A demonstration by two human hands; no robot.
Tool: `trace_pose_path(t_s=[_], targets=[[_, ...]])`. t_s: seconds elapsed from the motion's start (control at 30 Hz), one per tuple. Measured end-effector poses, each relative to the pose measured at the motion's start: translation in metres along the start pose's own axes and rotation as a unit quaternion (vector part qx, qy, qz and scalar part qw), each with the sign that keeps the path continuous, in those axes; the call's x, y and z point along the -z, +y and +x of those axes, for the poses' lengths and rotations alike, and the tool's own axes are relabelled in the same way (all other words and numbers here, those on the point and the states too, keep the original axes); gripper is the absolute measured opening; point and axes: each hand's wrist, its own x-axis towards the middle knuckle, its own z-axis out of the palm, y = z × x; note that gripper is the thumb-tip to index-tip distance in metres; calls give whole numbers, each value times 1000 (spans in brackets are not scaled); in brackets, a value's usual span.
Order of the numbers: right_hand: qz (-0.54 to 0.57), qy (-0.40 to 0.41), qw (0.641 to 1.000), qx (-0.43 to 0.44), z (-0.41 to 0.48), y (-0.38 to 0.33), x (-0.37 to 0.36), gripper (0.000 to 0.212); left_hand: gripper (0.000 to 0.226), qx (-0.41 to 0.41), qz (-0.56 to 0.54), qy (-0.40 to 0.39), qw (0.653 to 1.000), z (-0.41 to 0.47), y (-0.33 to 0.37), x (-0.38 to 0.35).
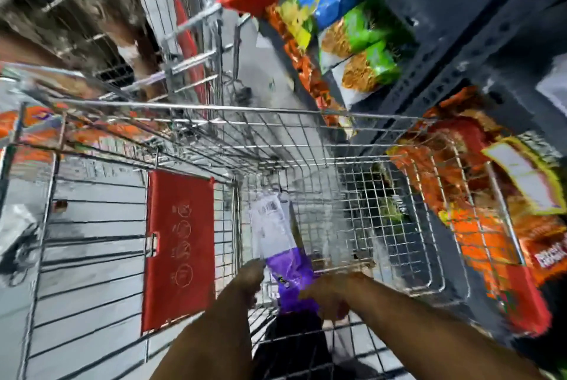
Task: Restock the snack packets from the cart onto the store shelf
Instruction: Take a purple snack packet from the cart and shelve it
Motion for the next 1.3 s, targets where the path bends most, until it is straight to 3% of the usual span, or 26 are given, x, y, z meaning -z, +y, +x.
trace_pose_path(t_s=[0.1, 0.2, 0.27, 0.3, 0.37, 0.53, 0.67, 0.8, 0.83, 0.9, 0.93, 1.0, 1.03, 1.07, 1.13, 1.2, 1.3], targets=[[-33, 19, 997, 64, 7, 2, 0, 36, 33, 8, -32, -55, 998, 18, -10, 0], [-60, 114, 991, 31, -8, -3, 6, 19, 43, 20, -85, -87, 992, 21, -16, 3], [-18, 153, 988, -17, -17, -8, 15, 17, 46, 22, -126, -108, 986, 19, -16, 6], [16, 187, 982, -34, -21, -10, 22, 21, 48, 23, -143, -124, 982, 19, -15, 7], [24, 237, 971, 9, -31, -13, 42, 30, 51, 18, -174, -154, 972, 13, -13, 8], [153, 420, 894, 3, -50, -20, 73, 16, 53, -10, -230, -181, 956, -21, 3, 13], [196, 493, 846, 52, -87, -26, 85, 15, 52, -83, -251, -213, 941, -63, 10, 23], [295, 590, 750, 38, -137, -34, 76, 12, 44, -183, -239, -356, 885, -119, 15, 37], [326, 618, 713, 53, -160, -36, 73, 4, 42, -214, -228, -410, 857, -136, 16, 35], [386, 651, 648, 86, -207, -38, 64, 15, 33, -247, -234, -545, 767, -170, 16, 23], [396, 668, 621, 104, -231, -42, 62, 20, 30, -271, -233, -571, 739, -183, 18, 11], [392, 713, 566, 135, -280, -48, 56, 25, 31, -367, -160, -523, 752, -211, 24, -20], [390, 737, 532, 147, -303, -55, 53, 23, 39, -441, -97, -458, 766, -230, 28, -36], [380, 767, 493, 153, -328, -59, 50, 20, 46, -517, -37, -398, 757, -248, 34, -58], [343, 831, 415, 143, -367, -59, 48, 17, 49, -613, 20, -318, 723, -285, 45, -104], [317, 877, 338, 126, -404, -51, 43, 17, 39, -661, 45, -320, 678, -322, 51, -151], [287, 917, 267, 76, -447, -23, 38, 14, 27, -696, 76, -347, 624, -354, 62, -220]])
